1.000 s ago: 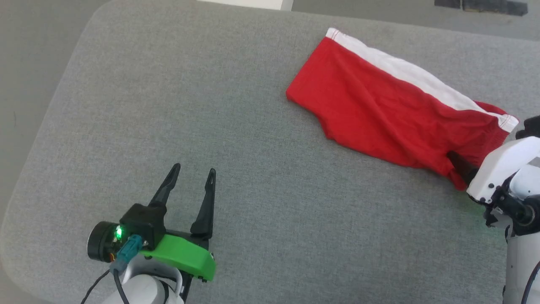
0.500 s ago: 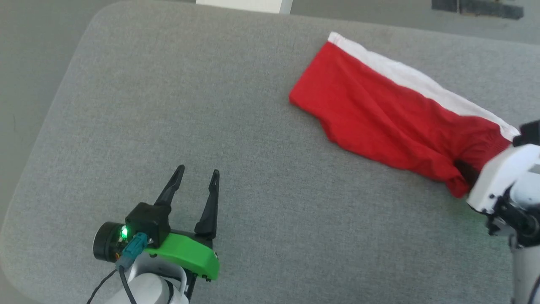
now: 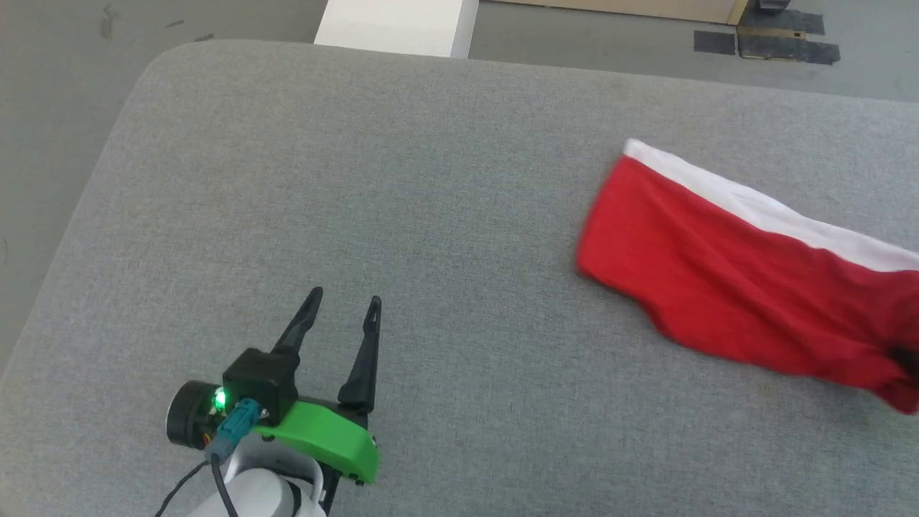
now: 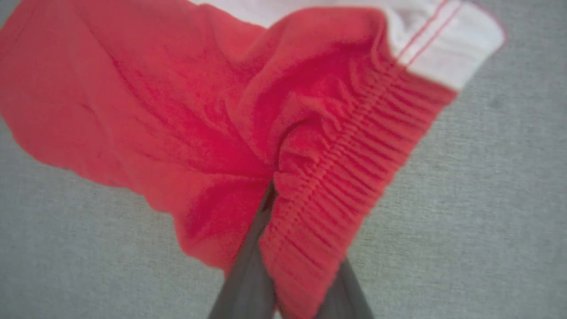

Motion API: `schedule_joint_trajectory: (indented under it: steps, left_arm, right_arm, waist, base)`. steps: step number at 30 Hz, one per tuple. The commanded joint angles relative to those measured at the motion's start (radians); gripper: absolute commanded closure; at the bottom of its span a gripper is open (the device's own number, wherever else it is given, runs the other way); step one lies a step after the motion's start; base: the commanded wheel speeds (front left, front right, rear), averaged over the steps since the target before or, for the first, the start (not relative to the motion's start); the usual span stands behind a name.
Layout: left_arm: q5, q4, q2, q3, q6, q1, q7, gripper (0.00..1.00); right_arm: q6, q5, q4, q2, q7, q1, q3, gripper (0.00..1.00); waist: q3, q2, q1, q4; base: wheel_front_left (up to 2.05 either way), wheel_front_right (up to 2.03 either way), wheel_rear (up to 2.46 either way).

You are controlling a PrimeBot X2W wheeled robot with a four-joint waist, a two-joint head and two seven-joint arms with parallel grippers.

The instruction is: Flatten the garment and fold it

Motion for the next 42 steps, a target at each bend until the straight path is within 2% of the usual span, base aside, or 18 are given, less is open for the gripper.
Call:
schedule_joint_trajectory:
  steps: [1,4,8,14,25,39,40,41,42]
  left_arm:
    - [-0.004,0.002,-0.004,-0.002,-0.003,-0.016,0.003,0.00]
    - [-0.003,0.005,-0.009,-0.007,-0.004,-0.019,0.005,0.00]
    - [-0.003,0.011,-0.015,-0.014,-0.006,-0.023,0.007,0.00]
    - [-0.003,0.013,-0.022,-0.022,-0.008,-0.028,0.010,0.00]
    - [0.003,0.029,-0.053,-0.032,-0.014,-0.047,0.005,0.00]
    - [0.013,0.060,-0.094,-0.042,-0.032,-0.067,-0.003,0.00]
    - [0.013,0.062,-0.096,-0.042,-0.033,-0.067,-0.004,0.00]
    - [0.013,0.065,-0.097,-0.042,-0.033,-0.067,-0.004,0.00]
    - [0.012,0.068,-0.098,-0.041,-0.034,-0.066,-0.005,0.00]
  right_arm:
    - [-0.001,-0.011,0.004,-0.015,0.000,0.008,-0.023,1.00]
    - [-0.001,-0.034,0.007,-0.029,-0.024,-0.007,-0.050,1.00]
    - [-0.001,-0.029,-0.005,0.010,-0.040,-0.074,-0.060,1.00]
    - [-0.001,-0.050,-0.018,0.044,-0.057,-0.174,-0.022,1.00]
    - [-0.001,-0.109,0.038,0.112,-0.019,-0.314,0.151,1.00]
    - [-0.001,-0.194,0.157,0.150,-0.037,-0.389,0.271,1.00]
    - [-0.001,-0.198,0.161,0.150,-0.041,-0.389,0.281,0.29]
    - [-0.001,-0.198,0.164,0.151,-0.045,-0.388,0.288,0.00]
    - [-0.001,-0.194,0.168,0.154,-0.051,-0.387,0.292,0.00]
  waist:
    - [-0.002,-0.0001,0.0001,0.000]
    - [-0.003,-0.0001,0.0001,0.001]
    - [-0.004,-0.0001,0.0001,0.004]
    - [0.006,-0.0001,0.0001,0.020]
    - [0.051,-0.0001,0.0001,0.086]
    - [0.093,-0.0001,0.0001,0.143]
    - [0.092,-0.0001,0.0001,0.144]
    - [0.090,-0.0001,0.0001,0.145]
    - [0.088,-0.0001,0.0001,0.144]
  base:
    - [0.00,0.00,0.00]
    - [0.00,0.00,0.00]
    - [0.00,0.00,0.00]
    - [0.00,0.00,0.00]
    - [0.00,0.00,0.00]
    - [0.00,0.00,0.00]
    - [0.00,0.00,0.00]
    - [0.00,0.00,0.00]
    - [0.00,0.00,0.00]
